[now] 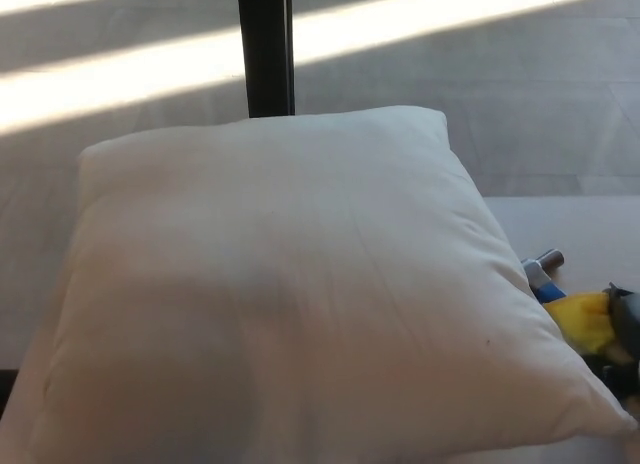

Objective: A hammer is kept on the right hand side and a pillow is kept on the left hand side on the desk infront of the robot and the robot uses its right hand to pick up the hammer and makes a downward swinging motion to hit the pillow

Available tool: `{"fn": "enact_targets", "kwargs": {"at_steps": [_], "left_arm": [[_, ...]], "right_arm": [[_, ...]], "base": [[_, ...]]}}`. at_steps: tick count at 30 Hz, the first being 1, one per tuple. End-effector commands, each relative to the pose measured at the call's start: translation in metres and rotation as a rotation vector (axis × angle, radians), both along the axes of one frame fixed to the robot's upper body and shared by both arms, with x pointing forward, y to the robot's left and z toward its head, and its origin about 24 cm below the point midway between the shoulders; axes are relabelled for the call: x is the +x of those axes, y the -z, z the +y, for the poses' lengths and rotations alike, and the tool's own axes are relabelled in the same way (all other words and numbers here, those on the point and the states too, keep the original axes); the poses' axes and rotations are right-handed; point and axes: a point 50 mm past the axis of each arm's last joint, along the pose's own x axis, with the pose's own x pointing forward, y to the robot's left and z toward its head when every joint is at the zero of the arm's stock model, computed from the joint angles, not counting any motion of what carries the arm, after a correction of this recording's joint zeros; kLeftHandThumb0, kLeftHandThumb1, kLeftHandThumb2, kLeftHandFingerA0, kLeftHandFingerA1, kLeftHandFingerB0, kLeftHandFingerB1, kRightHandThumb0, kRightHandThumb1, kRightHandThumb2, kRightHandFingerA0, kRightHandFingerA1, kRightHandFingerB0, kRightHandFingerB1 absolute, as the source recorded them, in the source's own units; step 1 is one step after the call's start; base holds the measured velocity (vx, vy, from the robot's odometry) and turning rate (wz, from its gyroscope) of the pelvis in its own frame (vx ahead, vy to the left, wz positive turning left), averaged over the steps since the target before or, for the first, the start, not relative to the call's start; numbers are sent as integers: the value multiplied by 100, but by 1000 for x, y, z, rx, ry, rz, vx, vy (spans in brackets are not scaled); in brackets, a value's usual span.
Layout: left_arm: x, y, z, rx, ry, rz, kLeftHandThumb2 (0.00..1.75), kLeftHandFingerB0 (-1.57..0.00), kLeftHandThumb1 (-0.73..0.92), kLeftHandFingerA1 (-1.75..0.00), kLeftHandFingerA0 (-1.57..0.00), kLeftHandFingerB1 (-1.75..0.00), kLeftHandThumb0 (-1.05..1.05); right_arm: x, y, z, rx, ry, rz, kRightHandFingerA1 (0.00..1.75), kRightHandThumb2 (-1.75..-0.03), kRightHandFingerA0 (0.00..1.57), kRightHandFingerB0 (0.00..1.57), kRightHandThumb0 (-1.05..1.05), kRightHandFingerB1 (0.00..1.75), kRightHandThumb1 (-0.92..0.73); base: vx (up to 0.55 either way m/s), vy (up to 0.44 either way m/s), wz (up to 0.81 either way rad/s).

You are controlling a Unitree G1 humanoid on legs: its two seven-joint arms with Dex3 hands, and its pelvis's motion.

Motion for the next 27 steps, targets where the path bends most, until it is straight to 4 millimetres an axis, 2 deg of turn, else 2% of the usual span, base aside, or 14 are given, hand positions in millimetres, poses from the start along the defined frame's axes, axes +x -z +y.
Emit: {"fn": "enact_targets", "kwargs": {"at_steps": [1, 5, 6, 7, 8, 10, 11, 14, 15, 17, 19, 20, 23, 27], "left_arm": [[-1, 0, 0, 14, -14, -25, 61, -61, 71, -62, -57, -50, -63], [0, -1, 0, 19, 7, -20, 61, -61, 72, -63, -64, -51, -63], [1, -2, 1, 21, -8, -32, 61, -64, 70, -64, -66, -53, -64], [2, -2, 1, 23, -1, -24, 61, -64, 72, -62, -65, -52, -63], [2, -2, 1, 21, 4, -25, 61, -62, 72, -63, -65, -52, -63], [3, -2, 1, 19, 5, -36, 61, -62, 72, -63, -65, -52, -63], [4, -2, 2, 17, -16, -43, 61, -60, 70, -62, -61, -51, -64], [5, -2, 1, 13, 1, -45, 62, -56, 73, -62, -59, -50, -62], [5, -2, 1, 12, -10, -46, 62, -58, 72, -63, -63, -50, -61], [6, -1, 1, 3, -9, -40, 62, -56, 73, -61, -60, -49, -61], [8, -1, 0, 8, -3, -54, 62, -58, 73, -63, -61, -51, -62], [8, -1, 0, 9, -3, -58, 62, -58, 73, -63, -60, -52, -62], [8, -1, 0, 9, 7, -47, 62, -58, 74, -62, -60, -51, -62], [9, -1, 1, 14, 9, -42, 62, -60, 75, -64, -63, -52, -62]], "right_arm": [[-20, 32, -5, -34, 28, 176, 81, -59, 57, 22, -55, 37, -62], [-23, 37, -7, -100, 28, 226, 63, -59, 37, 25, -61, 35, -61], [-21, 35, -4, -125, 9, 244, 59, -83, 19, 14, -68, 43, -48], [-17, 32, 1, -142, -7, 264, 56, -93, 6, 0, -37, 49, -33], [-15, 31, 4, -150, -14, 272, 43, -85, 1, 9, -75, 43, -46], [-14, 29, 5, -158, -21, 278, 43, -85, 1, 9, -75, 43, -46], [-11, 28, 9, -152, -32, 300, 24, -61, 0, 13, -75, 32, -59], [-8, 25, 13, -139, -41, 321, 16, -58, 0, 10, -78, 32, -59], [-7, 25, 16, -128, -42, 339, 16, -87, 0, 14, -94, 28, -55], [-5, 24, 19, -137, -35, 382, 9, -88, 0, 13, -97, 12, -57], [-3, 23, 24, -112, -30, 383, 2, -87, 0, 8, -101, 12, -60], [0, 22, 30, -100, -42, 391, 17, -88, 0, 0, -94, 11, -54], [5, 17, 37, -96, -70, 392, 14, -93, 0, 11, -102, 5, -61], [11, 10, 44, -51, -79, 365, 17, -93, 0, 0, -104, 4, -60]], "base": [[0, 0, 0], [0, 0, 0], [0, 0, 0], [0, 0, 0], [0, 0, 0], [0, 0, 0], [0, 0, 0], [0, 0, 0], [0, 0, 0], [0, 0, 0], [0, 0, 0], [0, 0, 0], [0, 0, 0], [0, 0, 0]]}}
